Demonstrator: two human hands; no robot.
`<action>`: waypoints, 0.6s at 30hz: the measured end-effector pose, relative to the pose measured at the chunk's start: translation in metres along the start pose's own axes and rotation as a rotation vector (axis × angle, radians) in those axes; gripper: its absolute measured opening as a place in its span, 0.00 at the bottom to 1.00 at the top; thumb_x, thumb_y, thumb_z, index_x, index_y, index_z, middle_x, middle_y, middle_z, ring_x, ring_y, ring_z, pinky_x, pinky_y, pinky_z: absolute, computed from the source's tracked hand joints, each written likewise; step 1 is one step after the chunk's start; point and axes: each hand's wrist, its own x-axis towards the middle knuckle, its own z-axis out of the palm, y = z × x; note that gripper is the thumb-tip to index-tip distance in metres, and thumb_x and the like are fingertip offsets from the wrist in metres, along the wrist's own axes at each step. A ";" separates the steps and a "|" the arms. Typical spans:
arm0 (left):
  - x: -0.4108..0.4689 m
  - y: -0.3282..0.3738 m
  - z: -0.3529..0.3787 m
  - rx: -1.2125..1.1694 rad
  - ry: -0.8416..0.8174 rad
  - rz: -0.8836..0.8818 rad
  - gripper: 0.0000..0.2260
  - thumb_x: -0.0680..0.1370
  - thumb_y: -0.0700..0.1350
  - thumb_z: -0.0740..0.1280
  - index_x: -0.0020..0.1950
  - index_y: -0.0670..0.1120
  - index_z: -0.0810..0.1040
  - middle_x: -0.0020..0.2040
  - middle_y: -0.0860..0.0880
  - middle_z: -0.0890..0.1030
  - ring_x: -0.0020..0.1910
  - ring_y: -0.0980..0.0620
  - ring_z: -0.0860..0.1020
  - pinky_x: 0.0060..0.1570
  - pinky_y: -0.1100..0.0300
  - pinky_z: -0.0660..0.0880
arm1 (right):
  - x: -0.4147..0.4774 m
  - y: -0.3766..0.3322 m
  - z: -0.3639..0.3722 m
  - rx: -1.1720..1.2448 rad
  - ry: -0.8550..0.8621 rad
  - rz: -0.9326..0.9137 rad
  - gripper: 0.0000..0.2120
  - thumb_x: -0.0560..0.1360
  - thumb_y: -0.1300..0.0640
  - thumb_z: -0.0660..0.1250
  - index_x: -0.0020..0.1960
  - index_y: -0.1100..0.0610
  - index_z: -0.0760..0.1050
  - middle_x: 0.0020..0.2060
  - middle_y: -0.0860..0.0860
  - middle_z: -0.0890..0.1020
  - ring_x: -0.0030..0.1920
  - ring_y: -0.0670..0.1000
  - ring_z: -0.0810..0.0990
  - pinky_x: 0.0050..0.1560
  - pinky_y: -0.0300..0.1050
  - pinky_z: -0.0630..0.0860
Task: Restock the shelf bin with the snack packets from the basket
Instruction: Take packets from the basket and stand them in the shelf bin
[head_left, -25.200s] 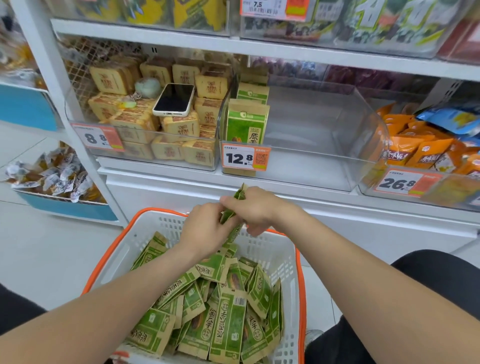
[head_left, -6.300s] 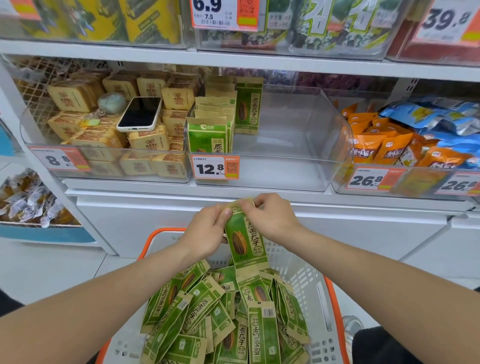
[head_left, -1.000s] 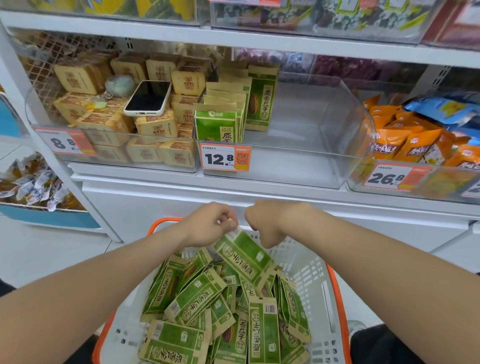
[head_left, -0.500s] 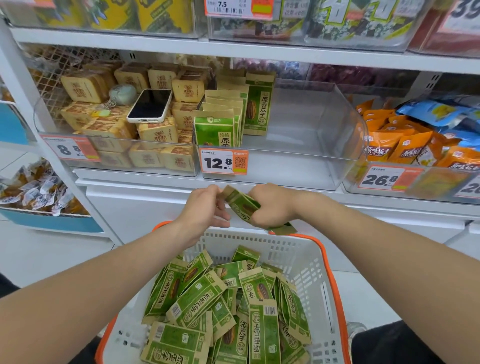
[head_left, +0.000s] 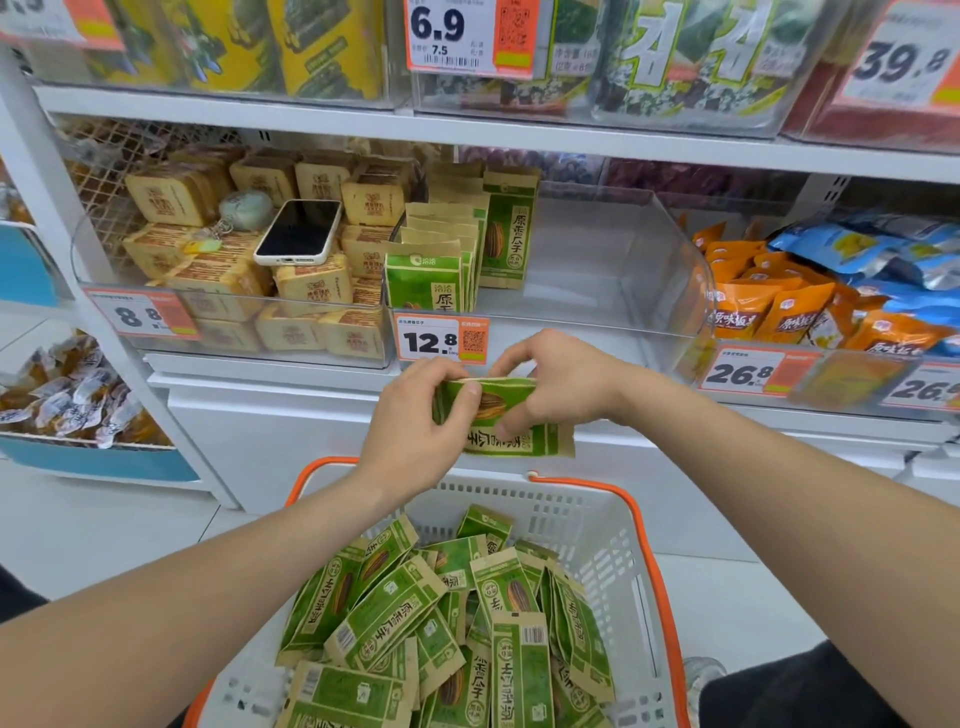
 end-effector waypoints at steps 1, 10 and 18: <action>0.001 -0.002 0.000 -0.018 0.028 -0.052 0.05 0.83 0.48 0.69 0.49 0.51 0.82 0.46 0.56 0.83 0.48 0.59 0.78 0.47 0.60 0.73 | -0.002 0.000 -0.004 0.053 0.072 0.045 0.27 0.59 0.48 0.88 0.55 0.49 0.83 0.43 0.48 0.86 0.42 0.48 0.86 0.41 0.46 0.84; 0.015 0.018 -0.002 -0.291 0.249 -0.305 0.12 0.88 0.54 0.59 0.52 0.49 0.75 0.45 0.47 0.83 0.43 0.46 0.83 0.37 0.51 0.79 | -0.002 -0.012 0.012 0.801 0.655 -0.122 0.25 0.70 0.53 0.82 0.59 0.52 0.71 0.41 0.54 0.87 0.40 0.54 0.88 0.44 0.61 0.85; 0.035 0.049 0.000 -0.302 0.115 -0.156 0.08 0.88 0.51 0.58 0.57 0.51 0.76 0.41 0.58 0.82 0.39 0.55 0.80 0.41 0.51 0.77 | 0.002 -0.020 0.016 0.995 0.789 -0.084 0.13 0.76 0.51 0.77 0.50 0.58 0.78 0.39 0.59 0.87 0.39 0.59 0.86 0.47 0.65 0.83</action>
